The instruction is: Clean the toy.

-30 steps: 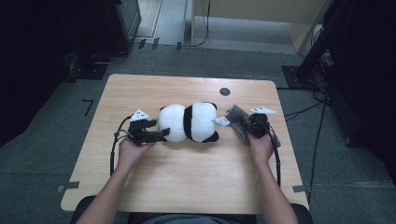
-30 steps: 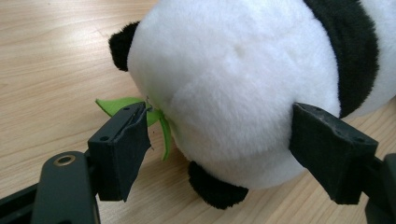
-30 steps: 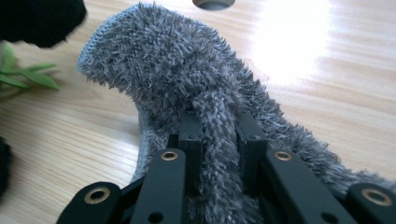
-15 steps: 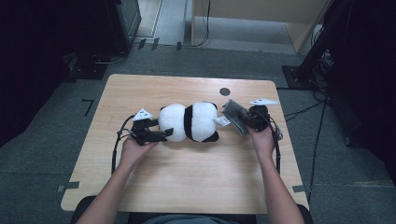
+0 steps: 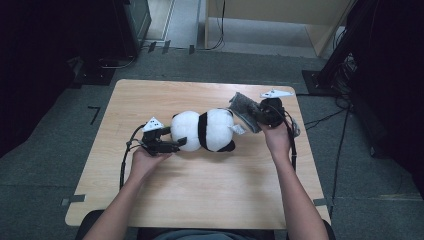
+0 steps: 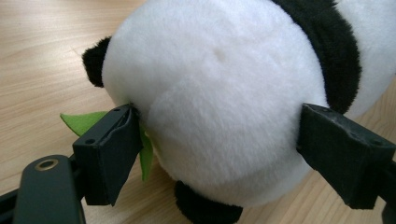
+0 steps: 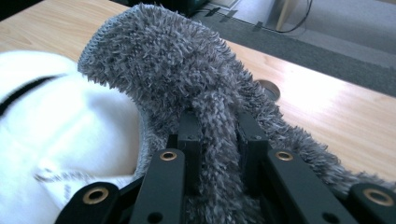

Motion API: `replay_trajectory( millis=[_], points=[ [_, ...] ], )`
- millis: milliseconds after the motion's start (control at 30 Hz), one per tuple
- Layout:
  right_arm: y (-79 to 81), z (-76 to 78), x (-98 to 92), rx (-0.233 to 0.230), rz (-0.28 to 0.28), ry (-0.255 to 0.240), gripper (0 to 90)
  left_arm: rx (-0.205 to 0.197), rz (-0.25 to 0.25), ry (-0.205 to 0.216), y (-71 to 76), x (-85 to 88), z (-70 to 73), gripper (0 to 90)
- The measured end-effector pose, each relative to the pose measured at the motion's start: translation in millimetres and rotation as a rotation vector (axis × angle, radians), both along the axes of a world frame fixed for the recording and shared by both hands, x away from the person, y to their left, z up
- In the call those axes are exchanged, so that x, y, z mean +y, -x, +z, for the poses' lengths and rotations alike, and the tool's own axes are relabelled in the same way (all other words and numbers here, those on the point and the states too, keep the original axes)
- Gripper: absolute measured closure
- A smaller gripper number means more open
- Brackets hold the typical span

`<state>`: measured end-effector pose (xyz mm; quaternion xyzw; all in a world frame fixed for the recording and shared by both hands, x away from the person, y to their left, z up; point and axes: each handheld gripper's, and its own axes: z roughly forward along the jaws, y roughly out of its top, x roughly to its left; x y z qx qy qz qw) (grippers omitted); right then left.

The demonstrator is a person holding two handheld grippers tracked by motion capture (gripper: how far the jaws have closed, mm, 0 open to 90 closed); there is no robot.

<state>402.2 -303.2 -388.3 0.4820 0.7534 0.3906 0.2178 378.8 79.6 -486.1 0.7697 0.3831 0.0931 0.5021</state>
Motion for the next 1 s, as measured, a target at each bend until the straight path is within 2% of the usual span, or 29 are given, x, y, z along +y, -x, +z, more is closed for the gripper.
replay_trajectory(
  millis=[100, 133, 233, 367, 533, 633, 700, 800, 900, 1000],
  points=[
    [-3.1, 6.7, 6.7, -0.002, 0.013, 0.005, 76.6, 0.023, -0.007, 0.004, -0.9, 1.3, -1.2, 14.1],
    [-4.4, 9.6, 9.5, -0.005, 0.019, 0.006, 76.6, 0.026, -0.014, -0.008, -0.8, 1.7, -1.8, 14.1],
    [-7.7, 16.1, 16.7, -0.009, 0.04, 0.011, 76.6, 0.001, -0.016, -0.026, -0.1, 1.1, -2.4, 13.3],
    [-13.4, 23.3, 28.6, -0.012, 0.071, 0.001, 76.4, 0.008, -0.013, -0.019, -0.8, 1.2, -3.0, 12.6],
    [-21.4, 28.5, 48.9, -0.009, 0.118, 0.017, 76.5, 0.032, -0.011, -0.006, -1.6, 1.9, -4.0, 13.6],
    [-27.7, 30.1, 61.3, -0.011, 0.138, 0.018, 76.4, 0.036, -0.018, -0.009, -0.7, 2.0, -3.0, 15.8],
    [-31.7, 30.3, 69.2, -0.004, 0.153, 0.03, 76.4, 0.049, -0.025, -0.003, 0.2, 2.3, -2.5, 21.0],
    [-37.0, 30.1, 80.6, -0.001, 0.177, 0.029, 76.4, 0.027, -0.015, -0.014, 3.6, 2.9, -5.0, 24.3],
    [-42.2, 28.7, 91.9, 0.01, 0.199, 0.034, 76.2, 0.04, -0.01, -0.009, 5.2, 2.8, -4.9, 30.2],
    [-46.0, 26.2, 102.0, 0.022, 0.215, 0.03, 76.1, 0.034, -0.006, -0.007, 5.6, 2.5, -5.1, 31.3]
  ],
)
